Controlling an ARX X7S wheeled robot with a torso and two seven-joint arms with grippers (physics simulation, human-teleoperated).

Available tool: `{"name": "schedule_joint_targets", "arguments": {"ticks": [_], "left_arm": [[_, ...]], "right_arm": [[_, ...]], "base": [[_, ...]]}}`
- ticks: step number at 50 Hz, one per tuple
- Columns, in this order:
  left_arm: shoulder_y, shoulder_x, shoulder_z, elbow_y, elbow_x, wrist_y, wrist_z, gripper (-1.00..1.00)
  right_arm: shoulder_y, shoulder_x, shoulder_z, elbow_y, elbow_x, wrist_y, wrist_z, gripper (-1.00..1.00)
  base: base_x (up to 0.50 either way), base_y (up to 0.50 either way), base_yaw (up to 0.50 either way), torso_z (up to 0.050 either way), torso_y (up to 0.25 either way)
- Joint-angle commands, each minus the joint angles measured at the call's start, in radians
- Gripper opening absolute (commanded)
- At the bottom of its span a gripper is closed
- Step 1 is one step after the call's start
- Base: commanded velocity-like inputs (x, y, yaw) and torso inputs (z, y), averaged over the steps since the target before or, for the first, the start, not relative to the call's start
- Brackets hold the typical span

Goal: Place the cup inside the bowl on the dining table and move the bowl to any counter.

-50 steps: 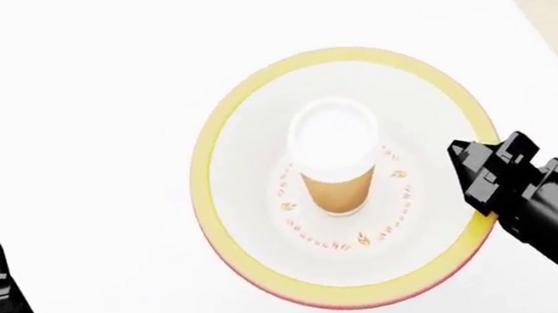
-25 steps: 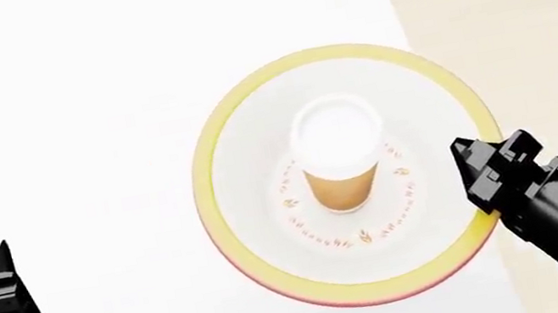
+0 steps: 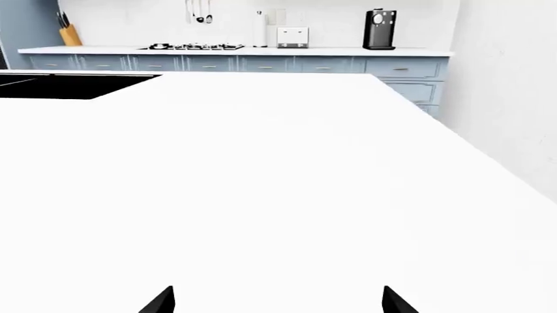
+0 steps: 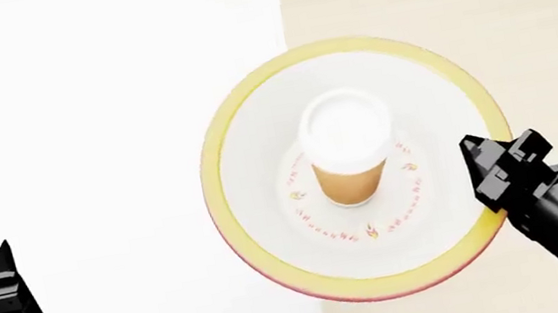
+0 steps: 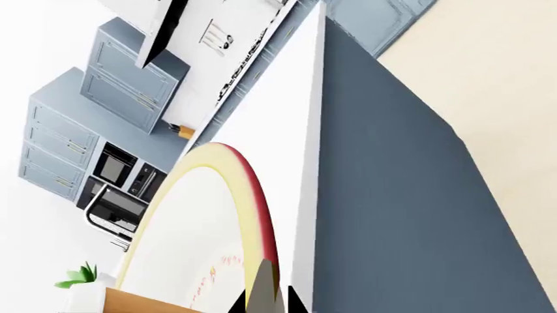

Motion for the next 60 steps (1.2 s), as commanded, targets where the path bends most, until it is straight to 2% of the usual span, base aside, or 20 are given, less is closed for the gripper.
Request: {"name": "schedule_joint_targets", "arguments": {"ticks": [1,15,53,60], "left_arm": [[-0.002,0.002,0.003,0.000,0.001,0.000,-0.005,1.00],[0.004,-0.008,0.001,0.003,0.001,0.012,0.005,1.00],[0.008,-0.009,0.003,-0.001,0.002,0.016,-0.002,1.00],[0.021,-0.015,0.000,0.001,-0.001,0.022,0.002,1.00]], "right_arm": [[-0.001,0.005,0.031,-0.006,-0.020,-0.036,-0.004,-1.00],[0.000,-0.005,0.035,0.016,-0.038,-0.047,-0.024,-1.00],[-0.013,-0.016,0.049,0.028,-0.039,-0.064,-0.023,-1.00],[-0.012,-0.017,0.050,0.026,-0.054,-0.066,-0.034,-1.00]], "base": [[0.00,-0.50,0.00,0.000,0.000],[0.07,-0.50,0.00,0.000,0.001],[0.34,-0.45,0.00,0.000,0.001],[0.43,-0.22,0.00,0.000,0.001]]}}
